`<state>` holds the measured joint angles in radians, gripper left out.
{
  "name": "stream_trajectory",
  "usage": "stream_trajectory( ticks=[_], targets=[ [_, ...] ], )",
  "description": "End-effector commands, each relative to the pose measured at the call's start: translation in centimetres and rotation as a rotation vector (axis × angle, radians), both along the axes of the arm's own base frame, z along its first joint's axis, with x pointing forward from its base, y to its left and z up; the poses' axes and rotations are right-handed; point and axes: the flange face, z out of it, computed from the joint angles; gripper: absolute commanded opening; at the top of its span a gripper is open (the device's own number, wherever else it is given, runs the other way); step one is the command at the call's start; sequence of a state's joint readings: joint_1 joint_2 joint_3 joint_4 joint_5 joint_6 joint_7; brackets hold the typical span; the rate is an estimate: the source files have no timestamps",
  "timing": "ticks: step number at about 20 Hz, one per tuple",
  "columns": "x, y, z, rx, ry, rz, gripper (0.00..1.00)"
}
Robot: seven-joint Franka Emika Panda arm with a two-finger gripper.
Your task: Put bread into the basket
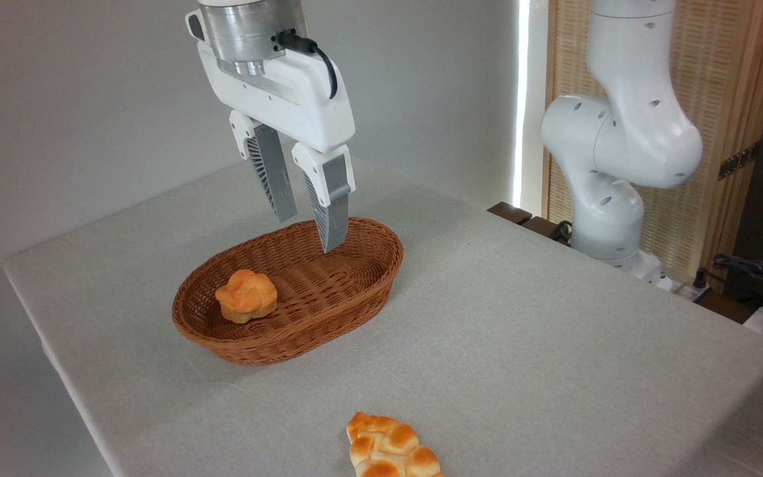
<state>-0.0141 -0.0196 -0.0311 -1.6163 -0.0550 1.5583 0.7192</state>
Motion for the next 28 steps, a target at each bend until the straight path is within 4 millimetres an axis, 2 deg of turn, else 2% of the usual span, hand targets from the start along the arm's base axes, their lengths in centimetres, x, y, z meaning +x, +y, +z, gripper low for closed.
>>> stream_trajectory(
  ticks=[1,4,17,22,25,28],
  targets=[
    [0.0,0.4,0.4,-0.009,-0.023,-0.004,1.00],
    [0.3,1.7,0.3,-0.010,-0.022,0.020,1.00],
    [0.6,2.1,0.1,-0.009,-0.053,0.029,1.00],
    [0.9,2.1,-1.2,-0.006,-0.067,0.021,1.00],
    [1.2,2.5,-2.1,0.013,-0.095,-0.044,1.00],
    [0.7,2.7,-3.0,0.012,-0.089,-0.222,1.00]
  ],
)
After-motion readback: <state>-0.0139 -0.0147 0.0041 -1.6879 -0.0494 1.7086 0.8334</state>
